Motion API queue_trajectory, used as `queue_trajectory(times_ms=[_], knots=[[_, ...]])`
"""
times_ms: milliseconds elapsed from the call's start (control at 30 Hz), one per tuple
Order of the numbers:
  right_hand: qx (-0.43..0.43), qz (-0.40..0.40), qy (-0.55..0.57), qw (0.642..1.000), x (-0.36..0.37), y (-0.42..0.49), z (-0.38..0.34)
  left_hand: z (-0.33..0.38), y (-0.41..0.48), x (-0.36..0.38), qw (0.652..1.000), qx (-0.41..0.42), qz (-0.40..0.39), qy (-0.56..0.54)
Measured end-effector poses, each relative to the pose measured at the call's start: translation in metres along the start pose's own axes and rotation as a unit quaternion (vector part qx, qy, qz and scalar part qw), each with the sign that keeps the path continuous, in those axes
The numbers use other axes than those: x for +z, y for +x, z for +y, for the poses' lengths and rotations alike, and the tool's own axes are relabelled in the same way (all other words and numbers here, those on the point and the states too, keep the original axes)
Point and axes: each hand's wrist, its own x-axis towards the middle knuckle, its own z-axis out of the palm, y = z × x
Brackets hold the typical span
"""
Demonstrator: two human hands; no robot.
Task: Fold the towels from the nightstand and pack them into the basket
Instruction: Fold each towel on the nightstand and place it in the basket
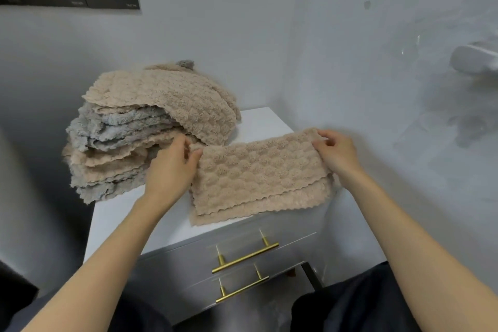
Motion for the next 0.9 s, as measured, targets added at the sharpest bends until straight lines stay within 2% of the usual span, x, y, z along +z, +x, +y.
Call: queue_trajectory(times_ms=[100, 233, 300, 367, 433, 600, 733, 900], knots=[[0.006, -0.049, -0.058, 0.997, 0.009, 0.006, 0.007, 0.002, 0.002, 0.009, 0.992, -0.003, 0.041, 0.123], [0.005, -0.047, -0.173, 0.984, 0.015, 0.013, 0.014, 0.006, 0.001, 0.007, 0.982, -0.011, 0.074, 0.175], [0.021, -0.052, -0.198, 0.979, 0.016, 0.014, 0.017, 0.004, -0.003, 0.005, 0.981, -0.042, 0.029, 0.189], [0.022, -0.047, -0.213, 0.976, 0.016, 0.013, 0.019, 0.001, -0.008, 0.005, 0.98, -0.065, -0.06, 0.178], [0.008, -0.031, -0.21, 0.977, 0.017, 0.012, 0.018, 0.002, -0.012, 0.003, 0.977, -0.073, -0.111, 0.165], [-0.009, -0.01, -0.218, 0.976, 0.017, 0.011, 0.016, 0.003, -0.013, -0.001, 0.963, -0.096, -0.154, 0.198], [-0.017, -0.011, -0.22, 0.975, 0.015, 0.011, 0.014, 0.008, -0.017, 0.0, 0.954, -0.101, -0.151, 0.237], [-0.019, -0.015, -0.178, 0.984, 0.013, 0.009, 0.014, 0.009, -0.016, 0.004, 0.961, -0.114, -0.158, 0.194]])
